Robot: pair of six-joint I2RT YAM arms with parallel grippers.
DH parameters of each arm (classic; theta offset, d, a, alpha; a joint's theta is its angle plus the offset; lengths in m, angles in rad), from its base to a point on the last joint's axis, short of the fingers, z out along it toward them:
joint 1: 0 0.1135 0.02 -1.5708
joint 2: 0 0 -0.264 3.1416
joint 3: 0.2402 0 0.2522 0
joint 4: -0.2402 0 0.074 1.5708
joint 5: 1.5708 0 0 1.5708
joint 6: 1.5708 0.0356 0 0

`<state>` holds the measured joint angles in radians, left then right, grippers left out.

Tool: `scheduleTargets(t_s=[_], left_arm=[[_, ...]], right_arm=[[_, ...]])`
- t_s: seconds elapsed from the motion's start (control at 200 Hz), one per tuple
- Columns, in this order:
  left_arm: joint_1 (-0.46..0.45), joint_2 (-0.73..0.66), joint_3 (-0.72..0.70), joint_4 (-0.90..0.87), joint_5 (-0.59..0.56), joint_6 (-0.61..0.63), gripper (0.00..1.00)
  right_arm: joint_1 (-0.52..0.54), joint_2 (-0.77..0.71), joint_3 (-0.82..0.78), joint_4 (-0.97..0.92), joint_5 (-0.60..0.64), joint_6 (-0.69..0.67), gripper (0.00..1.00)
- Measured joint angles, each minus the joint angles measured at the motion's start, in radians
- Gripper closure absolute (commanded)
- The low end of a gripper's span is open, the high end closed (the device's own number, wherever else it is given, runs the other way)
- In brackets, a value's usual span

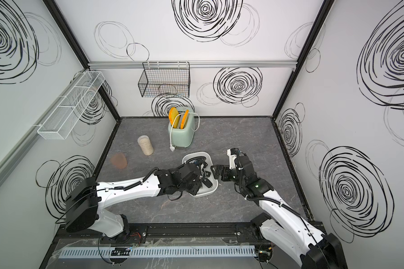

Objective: Place the car key into the storage box
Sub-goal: Place the car key in the storage box.

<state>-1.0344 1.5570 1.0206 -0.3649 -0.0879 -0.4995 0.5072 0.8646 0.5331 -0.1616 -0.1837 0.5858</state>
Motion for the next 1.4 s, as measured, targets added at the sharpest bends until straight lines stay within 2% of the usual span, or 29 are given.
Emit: scheduleTargets(t_s=[0.495,0.875,1.05,1.166,1.276,1.401], left_arm=[[-0.013,0.23,0.102,0.0,-0.01,0.092,0.66],[-0.012,0.238,0.123,0.0,-0.024,0.091,0.38],[0.003,0.162,0.123,-0.021,-0.007,0.073,0.27],[0.058,0.04,0.119,-0.027,0.006,0.055,0.18],[0.173,-0.12,0.085,-0.014,0.023,0.037,0.0],[0.385,-0.299,0.003,0.016,0.047,0.03,0.02]], right_arm=[[-0.079,-0.043,-0.042,-0.005,-0.046,0.018,0.01],[-0.108,-0.04,-0.056,-0.002,-0.029,0.014,0.01],[-0.154,0.048,-0.052,0.03,0.048,-0.023,0.01],[-0.192,0.139,-0.037,0.068,0.147,-0.08,0.01],[-0.221,0.218,-0.024,0.143,0.29,-0.163,0.01],[-0.25,0.306,-0.024,0.246,0.441,-0.289,0.01]])
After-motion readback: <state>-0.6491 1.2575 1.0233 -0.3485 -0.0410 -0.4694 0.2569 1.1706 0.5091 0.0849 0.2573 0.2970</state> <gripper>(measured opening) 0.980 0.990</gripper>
